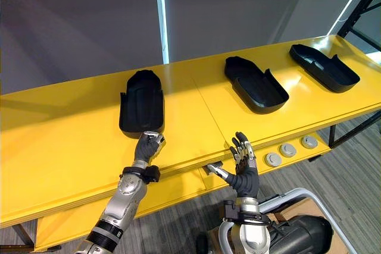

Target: Walk over and take plastic housings, then place them on the shelf

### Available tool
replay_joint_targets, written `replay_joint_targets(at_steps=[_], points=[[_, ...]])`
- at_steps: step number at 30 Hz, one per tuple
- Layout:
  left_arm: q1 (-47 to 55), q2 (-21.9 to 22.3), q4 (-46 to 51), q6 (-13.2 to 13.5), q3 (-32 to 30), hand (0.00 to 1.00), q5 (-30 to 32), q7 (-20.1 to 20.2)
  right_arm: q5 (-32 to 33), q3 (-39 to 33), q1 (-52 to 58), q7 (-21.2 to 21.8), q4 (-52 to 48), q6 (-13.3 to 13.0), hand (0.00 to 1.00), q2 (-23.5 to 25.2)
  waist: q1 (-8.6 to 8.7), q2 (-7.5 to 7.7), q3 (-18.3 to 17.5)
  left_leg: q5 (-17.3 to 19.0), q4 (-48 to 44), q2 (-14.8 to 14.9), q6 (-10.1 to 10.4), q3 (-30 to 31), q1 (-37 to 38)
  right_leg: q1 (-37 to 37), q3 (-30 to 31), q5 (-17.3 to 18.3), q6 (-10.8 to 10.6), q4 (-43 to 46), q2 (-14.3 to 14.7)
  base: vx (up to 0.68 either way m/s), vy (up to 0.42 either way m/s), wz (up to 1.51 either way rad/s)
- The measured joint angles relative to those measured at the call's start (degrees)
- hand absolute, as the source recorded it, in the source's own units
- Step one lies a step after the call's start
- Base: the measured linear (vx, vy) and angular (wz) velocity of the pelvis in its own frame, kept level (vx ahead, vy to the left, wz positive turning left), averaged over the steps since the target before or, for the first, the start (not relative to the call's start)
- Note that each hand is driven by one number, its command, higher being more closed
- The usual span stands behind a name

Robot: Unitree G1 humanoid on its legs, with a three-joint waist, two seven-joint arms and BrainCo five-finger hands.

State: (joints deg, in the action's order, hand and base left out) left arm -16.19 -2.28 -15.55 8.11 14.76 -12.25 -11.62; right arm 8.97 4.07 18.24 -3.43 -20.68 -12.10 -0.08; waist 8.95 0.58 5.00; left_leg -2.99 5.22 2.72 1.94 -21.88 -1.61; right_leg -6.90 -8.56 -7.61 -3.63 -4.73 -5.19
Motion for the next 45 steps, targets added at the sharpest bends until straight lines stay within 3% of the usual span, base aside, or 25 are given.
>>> replay_joint_targets(at_steps=[9,27,28,32,34,38,42,45], points=[[-4.58,0.01,-5.81,-0.18,-0.39,1.00,0.02,-1.49,2.01,1.73,0.82,0.04,0.00,0.01,0.00,0.00,0.08,-0.01,0.16,0.03,0.03,0.00,0.05,-0.11,0.88,0.82,0.03,-0.01,0.02,0.01,0.09,-0.04,0.001,-0.01],[-14.88,-0.91,-15.11,-2.46,-2.07,1.00,-0.07,-4.42,2.46,4.89,1.37,0.04,0.01,0.04,0.00,-0.25,2.75,-0.10,0.21,-0.12,0.01,-0.01,-0.14,-0.22,1.26,1.05,0.26,-0.36,0.43,0.03,0.23,-0.02,0.001,-0.01],[-14.95,-0.71,-14.75,-2.46,-2.02,0.00,-0.11,-4.46,2.46,4.93,1.61,0.04,0.01,0.04,0.00,-0.25,2.74,-0.10,0.21,-0.13,0.00,-0.01,-0.14,-0.22,1.27,1.06,0.25,-0.36,0.43,0.03,0.23,0.00,0.000,0.00],[-12.74,-0.32,-5.49,-2.47,0.97,0.00,-0.74,-4.45,2.45,4.88,1.54,0.03,0.01,0.06,0.00,-0.25,2.57,-0.18,0.26,-0.15,-0.01,-0.01,-0.16,-0.01,1.35,1.25,0.08,-0.36,0.44,0.03,0.17,0.00,0.000,0.02],[-7.45,-0.04,6.05,-1.45,4.16,0.00,-1.08,-4.00,2.44,4.47,1.13,-0.01,0.01,0.06,0.00,-0.15,2.48,-0.33,0.34,-0.15,-0.02,0.01,-0.16,0.33,1.78,1.84,-0.19,-0.33,0.41,0.02,0.05,0.00,0.000,0.07],[4.67,1.48,21.35,0.97,7.84,0.00,-2.36,0.84,2.23,2.31,-0.84,-0.20,0.01,0.05,0.00,-0.13,1.22,-1.15,0.32,-0.13,0.02,-0.10,-0.18,1.76,2.49,3.18,-1.54,-0.01,0.05,0.01,-0.16,-0.04,0.000,0.16],[18.03,0.06,35.17,2.73,8.07,0.00,-6.31,5.65,2.18,-0.21,-1.96,-0.48,0.01,0.05,0.00,-0.16,-0.66,-1.63,0.22,-0.15,0.04,-0.21,-0.17,3.56,2.94,4.66,-3.42,0.71,-0.52,0.00,-0.49,-0.06,-0.006,0.23],[22.56,-0.39,39.27,4.82,6.97,0.00,-7.34,7.35,1.99,-1.88,-3.31,-0.48,0.02,-0.05,0.00,-0.18,-1.89,-1.87,-0.50,-0.36,0.04,-0.52,-0.44,4.66,2.91,5.11,-4.54,0.81,-0.52,0.00,-0.92,-0.06,-0.004,0.20]])
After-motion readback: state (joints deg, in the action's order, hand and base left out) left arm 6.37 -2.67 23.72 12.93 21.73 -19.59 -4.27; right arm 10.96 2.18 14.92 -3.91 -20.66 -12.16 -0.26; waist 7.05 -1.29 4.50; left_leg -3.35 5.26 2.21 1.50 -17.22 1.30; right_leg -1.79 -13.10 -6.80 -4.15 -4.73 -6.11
